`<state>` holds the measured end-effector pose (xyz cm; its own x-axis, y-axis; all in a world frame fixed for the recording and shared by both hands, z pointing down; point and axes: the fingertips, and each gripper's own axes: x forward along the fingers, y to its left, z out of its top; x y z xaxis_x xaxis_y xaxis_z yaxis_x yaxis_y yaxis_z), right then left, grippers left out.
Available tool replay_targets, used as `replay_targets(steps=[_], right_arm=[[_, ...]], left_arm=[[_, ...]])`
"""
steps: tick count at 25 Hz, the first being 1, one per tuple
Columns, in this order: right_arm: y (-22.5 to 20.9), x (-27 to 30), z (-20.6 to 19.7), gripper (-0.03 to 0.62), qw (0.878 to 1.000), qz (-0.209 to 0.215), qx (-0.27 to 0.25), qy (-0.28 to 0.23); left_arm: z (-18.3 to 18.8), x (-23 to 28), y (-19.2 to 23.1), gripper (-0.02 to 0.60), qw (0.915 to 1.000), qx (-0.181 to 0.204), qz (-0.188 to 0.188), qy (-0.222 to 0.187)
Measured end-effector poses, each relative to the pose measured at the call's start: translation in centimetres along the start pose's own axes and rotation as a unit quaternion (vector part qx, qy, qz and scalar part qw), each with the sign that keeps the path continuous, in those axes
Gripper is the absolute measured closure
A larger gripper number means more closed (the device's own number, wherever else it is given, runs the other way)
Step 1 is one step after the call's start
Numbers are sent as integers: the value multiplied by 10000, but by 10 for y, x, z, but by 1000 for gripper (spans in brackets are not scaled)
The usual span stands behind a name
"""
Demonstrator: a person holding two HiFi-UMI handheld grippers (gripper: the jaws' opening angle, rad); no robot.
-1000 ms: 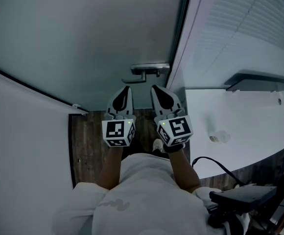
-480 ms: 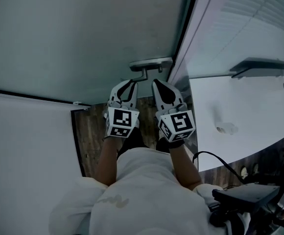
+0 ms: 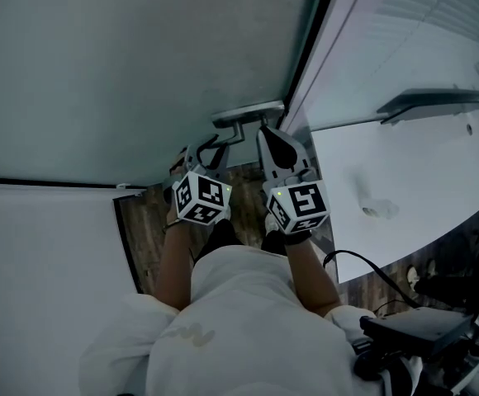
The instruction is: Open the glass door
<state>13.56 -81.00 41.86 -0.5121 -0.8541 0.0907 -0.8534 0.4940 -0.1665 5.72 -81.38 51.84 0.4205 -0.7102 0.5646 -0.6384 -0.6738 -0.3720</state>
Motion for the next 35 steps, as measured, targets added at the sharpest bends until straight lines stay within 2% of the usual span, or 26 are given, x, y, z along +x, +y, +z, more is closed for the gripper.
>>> replay_targets(steps=[6,8,12,15,21,26,31,35], right_arm=[[-5,3,-1,594,10000,-78,16,33],[-4,5,-3,595,9999,-81,43,65],[-6,7,-6,595,9999,-111,76,104],[-8,7,-8,594,9998,-135,95,138],[-10,6,-12,594,9997,-140,124,169],[-3,10,-11,595,9997,-50,158,181],[4,13,-10,595,9997,22,125,199],[2,15,-7,594,9997,-2,137,186]], left_arm=[[3,4,-9,497,9984,177,-529,-28],[4,5,-14,543,9968,401,-685,50],[5,5,-18,552,9925,945,-729,265],[5,5,-18,552,9896,1134,-796,373],[4,6,-16,552,9918,566,-1053,451],[4,6,-18,554,9850,1002,-911,1071],[2,4,-17,555,9849,825,-990,1159],[2,4,-16,555,9839,623,-1206,1160]])
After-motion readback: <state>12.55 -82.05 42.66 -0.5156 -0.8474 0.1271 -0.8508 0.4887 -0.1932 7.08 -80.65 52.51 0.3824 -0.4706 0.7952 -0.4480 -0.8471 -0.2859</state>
